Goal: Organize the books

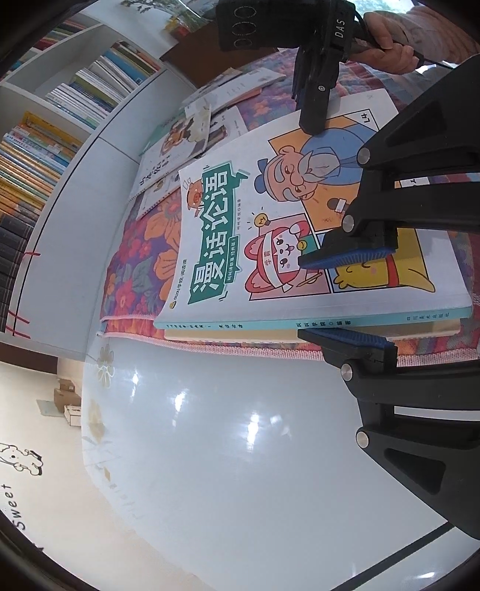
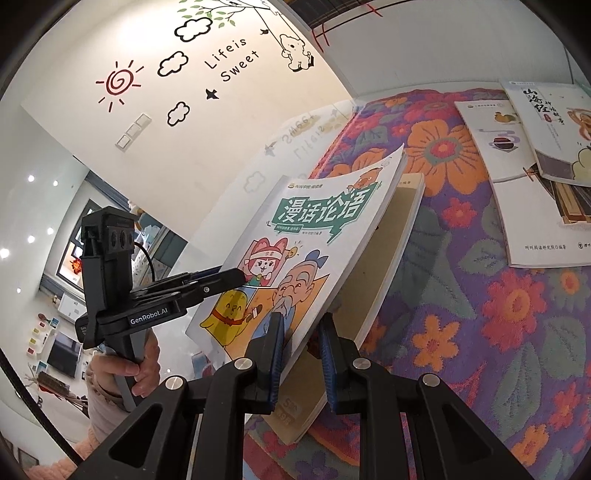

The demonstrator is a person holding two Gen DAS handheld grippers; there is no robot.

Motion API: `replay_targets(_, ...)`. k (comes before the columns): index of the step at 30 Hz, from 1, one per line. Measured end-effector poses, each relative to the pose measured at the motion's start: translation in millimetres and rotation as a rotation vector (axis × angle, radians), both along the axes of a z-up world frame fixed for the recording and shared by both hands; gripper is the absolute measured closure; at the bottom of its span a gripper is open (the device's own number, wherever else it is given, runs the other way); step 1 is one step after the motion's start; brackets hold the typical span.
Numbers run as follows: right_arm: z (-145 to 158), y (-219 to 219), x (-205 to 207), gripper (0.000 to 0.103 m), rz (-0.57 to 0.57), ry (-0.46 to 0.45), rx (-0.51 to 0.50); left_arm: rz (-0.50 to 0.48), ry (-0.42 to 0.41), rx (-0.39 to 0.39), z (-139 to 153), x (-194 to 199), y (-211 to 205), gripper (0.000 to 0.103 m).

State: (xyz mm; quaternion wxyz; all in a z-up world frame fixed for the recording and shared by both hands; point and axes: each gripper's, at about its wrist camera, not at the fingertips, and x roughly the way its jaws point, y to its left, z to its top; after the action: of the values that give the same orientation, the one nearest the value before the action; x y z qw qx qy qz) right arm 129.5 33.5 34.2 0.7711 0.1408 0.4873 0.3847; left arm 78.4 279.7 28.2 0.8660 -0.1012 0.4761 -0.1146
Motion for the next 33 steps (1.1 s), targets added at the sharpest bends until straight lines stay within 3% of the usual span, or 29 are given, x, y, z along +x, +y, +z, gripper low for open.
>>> replay_targets(7,-8,0,2,0.085,-0.005,0.017,-0.006,0.026,0.007,0.088,0,1,-5,0.073)
replay_targets(22,-16,-6,2,0.085,-0.054,0.070,-0.004,0.050,0.007,0.130,3,-2,-8,0.071)
replay_targets(27,-5,-14,-1,0.085,-0.166,0.051,-0.141,0.096,-0.020,0.179,15,-7,-13,0.069)
replay_targets(33,4,-48,0,0.085,-0.215,0.072,-0.100,0.077,-0.078,0.175,46,-13,-43,0.061)
